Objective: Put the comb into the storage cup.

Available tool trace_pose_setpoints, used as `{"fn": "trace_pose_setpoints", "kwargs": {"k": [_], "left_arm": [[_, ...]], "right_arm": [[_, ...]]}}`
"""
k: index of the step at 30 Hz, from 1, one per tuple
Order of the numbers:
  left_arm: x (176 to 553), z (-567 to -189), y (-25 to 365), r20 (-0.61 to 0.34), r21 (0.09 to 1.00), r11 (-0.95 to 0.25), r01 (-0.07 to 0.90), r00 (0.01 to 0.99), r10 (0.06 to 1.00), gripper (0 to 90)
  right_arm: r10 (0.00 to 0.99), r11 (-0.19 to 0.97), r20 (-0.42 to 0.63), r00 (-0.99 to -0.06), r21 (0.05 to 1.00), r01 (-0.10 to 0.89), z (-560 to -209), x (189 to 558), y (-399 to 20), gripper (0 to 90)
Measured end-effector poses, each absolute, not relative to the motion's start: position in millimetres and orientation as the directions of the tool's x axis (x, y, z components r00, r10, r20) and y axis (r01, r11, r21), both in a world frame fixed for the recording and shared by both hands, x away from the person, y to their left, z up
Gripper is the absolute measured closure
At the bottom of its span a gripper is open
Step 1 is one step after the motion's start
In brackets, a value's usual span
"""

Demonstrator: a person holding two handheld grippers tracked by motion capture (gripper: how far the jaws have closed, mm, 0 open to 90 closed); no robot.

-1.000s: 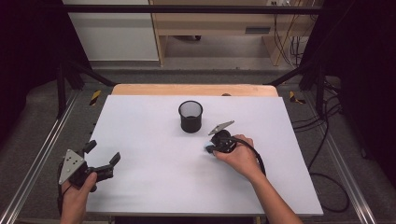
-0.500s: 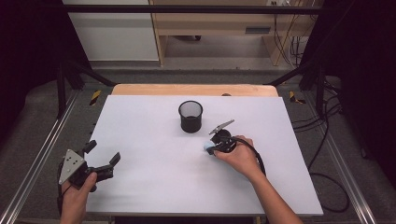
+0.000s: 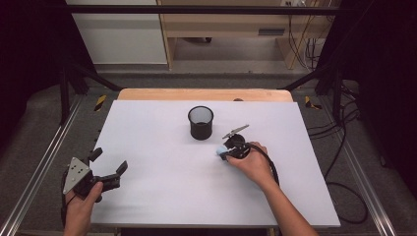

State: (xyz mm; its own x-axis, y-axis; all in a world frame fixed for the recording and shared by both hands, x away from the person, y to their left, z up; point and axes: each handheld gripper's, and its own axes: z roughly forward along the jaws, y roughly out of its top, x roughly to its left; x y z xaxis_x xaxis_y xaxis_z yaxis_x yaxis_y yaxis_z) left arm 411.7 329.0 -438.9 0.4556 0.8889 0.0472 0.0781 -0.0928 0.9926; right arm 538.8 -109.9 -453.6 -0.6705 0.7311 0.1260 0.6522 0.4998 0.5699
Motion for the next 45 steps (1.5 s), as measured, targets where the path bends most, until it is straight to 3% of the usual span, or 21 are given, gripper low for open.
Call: {"fn": "trace_pose_setpoints", "kwargs": {"k": [28,37,45], "left_arm": [[412,-441,325,0.068,0.988,-0.125,0.093,0.466,0.882,1.6],[413,-441,324,0.074,0.987,-0.132,0.093,0.47,0.879,1.6],[412,-441,325,0.079,0.986,-0.137,0.091,0.469,0.88,1.7]], "right_arm": [[0.843,0.407,0.08,-0.532,0.552,0.727,-436,576,-162,90.0],[0.824,0.418,0.112,-0.555,0.541,0.73,-437,578,-162,90.0],[0.803,0.48,0.069,-0.592,0.513,0.712,-446,583,-143,90.0]]}}
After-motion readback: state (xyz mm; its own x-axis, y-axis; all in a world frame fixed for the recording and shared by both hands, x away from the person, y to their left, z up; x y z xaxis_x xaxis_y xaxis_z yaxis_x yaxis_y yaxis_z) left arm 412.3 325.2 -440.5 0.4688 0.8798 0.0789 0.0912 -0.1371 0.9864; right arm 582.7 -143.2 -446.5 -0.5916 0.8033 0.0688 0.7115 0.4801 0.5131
